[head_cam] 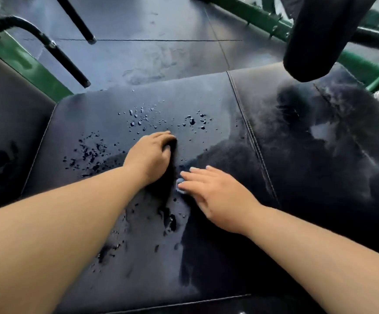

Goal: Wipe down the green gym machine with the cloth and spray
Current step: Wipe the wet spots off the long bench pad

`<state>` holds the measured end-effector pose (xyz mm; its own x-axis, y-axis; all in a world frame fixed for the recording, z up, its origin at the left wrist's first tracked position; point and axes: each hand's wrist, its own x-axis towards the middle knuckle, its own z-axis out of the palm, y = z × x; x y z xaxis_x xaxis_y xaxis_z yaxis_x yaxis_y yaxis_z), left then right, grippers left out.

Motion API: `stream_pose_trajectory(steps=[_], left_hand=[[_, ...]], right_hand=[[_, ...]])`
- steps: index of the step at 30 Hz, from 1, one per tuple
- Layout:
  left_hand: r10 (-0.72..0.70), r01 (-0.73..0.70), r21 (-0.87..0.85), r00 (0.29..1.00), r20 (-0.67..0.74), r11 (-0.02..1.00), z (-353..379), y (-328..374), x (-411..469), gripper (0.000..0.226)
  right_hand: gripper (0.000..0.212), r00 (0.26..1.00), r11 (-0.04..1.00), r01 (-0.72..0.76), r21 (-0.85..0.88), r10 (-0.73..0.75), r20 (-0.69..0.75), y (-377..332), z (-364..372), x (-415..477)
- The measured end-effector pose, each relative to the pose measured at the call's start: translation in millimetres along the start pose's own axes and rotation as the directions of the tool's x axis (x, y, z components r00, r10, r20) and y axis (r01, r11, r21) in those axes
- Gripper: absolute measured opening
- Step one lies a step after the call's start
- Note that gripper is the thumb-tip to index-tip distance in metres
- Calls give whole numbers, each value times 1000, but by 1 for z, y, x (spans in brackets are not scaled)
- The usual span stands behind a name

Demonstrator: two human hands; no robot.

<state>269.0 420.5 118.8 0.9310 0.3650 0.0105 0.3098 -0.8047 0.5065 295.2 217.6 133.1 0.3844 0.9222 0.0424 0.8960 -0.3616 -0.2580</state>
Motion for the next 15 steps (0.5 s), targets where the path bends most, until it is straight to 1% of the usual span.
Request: stream_pose_trajectory(steps=[1,2,3,4,5,6,7,8,9,10,11,12,13,14,15], left_hand=[[-9,8,12,999,44,1000,-4,1,-1,40],[-30,29,14,995,93,999,-9,3,-2,41],[-55,58,-23,990,126,998,-14,7,-1,42],[-81,93,-85,988,131,992,-19,13,6,44],[-91,109,-184,990,106,977,-20,19,7,45],[-75,91,-281,995,68,956,-22,28,9,46],[-22,37,-361,999,43,932,-22,38,9,46],[62,-46,-412,998,26,910,-19,50,9,47],[167,-135,-415,985,41,900,-12,62,2,49],[299,-254,-332,950,90,908,1,77,-6,53],[444,-411,-210,885,142,887,14,88,-17,55],[592,-587,-82,789,165,805,29,94,-26,53],[693,-705,4,698,181,709,42,95,-30,46],[743,-759,10,640,195,651,47,92,-25,39],[760,-771,-2,628,166,637,51,86,-12,35]], right_hand=[[37,998,997,-69,-16,69,-3,14,-10,9],[38,986,986,-166,-20,166,30,27,-22,18],[39,966,968,-249,36,245,85,36,-34,25],[43,942,931,-315,182,283,182,49,-42,34],[47,921,864,-372,340,299,249,55,-49,35],[50,915,770,-404,494,332,231,60,-57,35],[52,895,674,-419,609,419,153,67,-67,34],[53,861,645,-424,636,505,61,78,-75,34],[53,822,675,-456,580,570,-17,89,-82,35],[51,779,704,-511,493,622,-80,103,-88,36],[49,748,724,-553,413,649,-136,113,-94,40],[46,737,733,-572,369,656,-161,122,-99,47],[43,739,737,-578,352,655,-158,126,-102,55],[43,749,739,-579,346,649,-133,128,-102,62],[43,767,748,-576,330,634,-98,129,-102,67]])
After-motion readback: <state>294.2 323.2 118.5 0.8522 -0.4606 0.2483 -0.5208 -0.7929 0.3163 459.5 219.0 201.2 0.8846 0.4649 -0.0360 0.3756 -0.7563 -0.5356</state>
